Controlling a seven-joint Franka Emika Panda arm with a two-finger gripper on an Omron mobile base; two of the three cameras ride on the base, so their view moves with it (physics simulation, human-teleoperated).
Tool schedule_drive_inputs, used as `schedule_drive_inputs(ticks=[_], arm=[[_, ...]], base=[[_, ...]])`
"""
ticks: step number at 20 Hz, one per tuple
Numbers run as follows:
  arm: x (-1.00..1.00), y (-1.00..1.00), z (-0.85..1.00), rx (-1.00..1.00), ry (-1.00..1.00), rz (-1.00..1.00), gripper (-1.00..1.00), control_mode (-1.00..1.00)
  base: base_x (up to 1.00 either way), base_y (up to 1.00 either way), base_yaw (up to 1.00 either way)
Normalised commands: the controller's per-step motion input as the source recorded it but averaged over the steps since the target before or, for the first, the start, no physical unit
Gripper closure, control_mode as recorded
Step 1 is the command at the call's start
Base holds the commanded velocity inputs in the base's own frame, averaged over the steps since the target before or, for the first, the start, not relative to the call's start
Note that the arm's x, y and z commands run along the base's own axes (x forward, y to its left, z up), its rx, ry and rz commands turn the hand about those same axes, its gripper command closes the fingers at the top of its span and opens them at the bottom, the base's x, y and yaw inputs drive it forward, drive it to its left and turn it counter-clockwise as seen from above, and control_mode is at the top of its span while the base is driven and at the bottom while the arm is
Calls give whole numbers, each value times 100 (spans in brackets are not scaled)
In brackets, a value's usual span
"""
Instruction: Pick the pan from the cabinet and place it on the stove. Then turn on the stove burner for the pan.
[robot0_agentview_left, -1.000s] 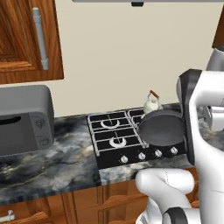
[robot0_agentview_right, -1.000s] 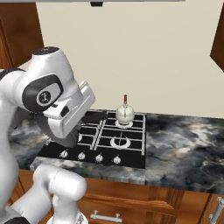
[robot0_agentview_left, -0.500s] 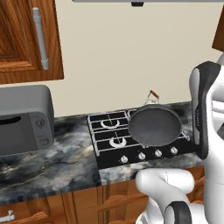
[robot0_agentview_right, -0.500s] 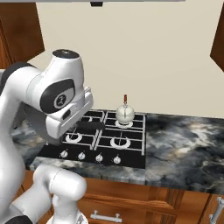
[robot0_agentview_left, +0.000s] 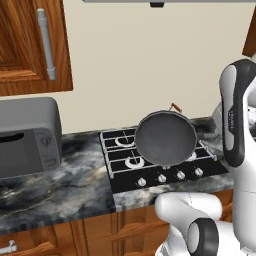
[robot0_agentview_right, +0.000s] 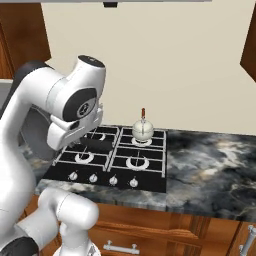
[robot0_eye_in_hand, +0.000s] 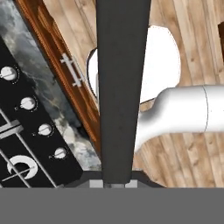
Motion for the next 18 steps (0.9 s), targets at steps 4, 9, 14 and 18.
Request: schedule_drive_inputs(ticks=[4,9,14,18], arm=[[0,9,-38,13,-1,-6,100,-100],[0,13,-64,28,0,-10,100,-100],[3,9,-53,31,2,-10,100,-100],[24,17,-27,19,6,-9,100,-100]], base=[[0,0,0],[0,0,0],[0,0,0],[0,0,0]])
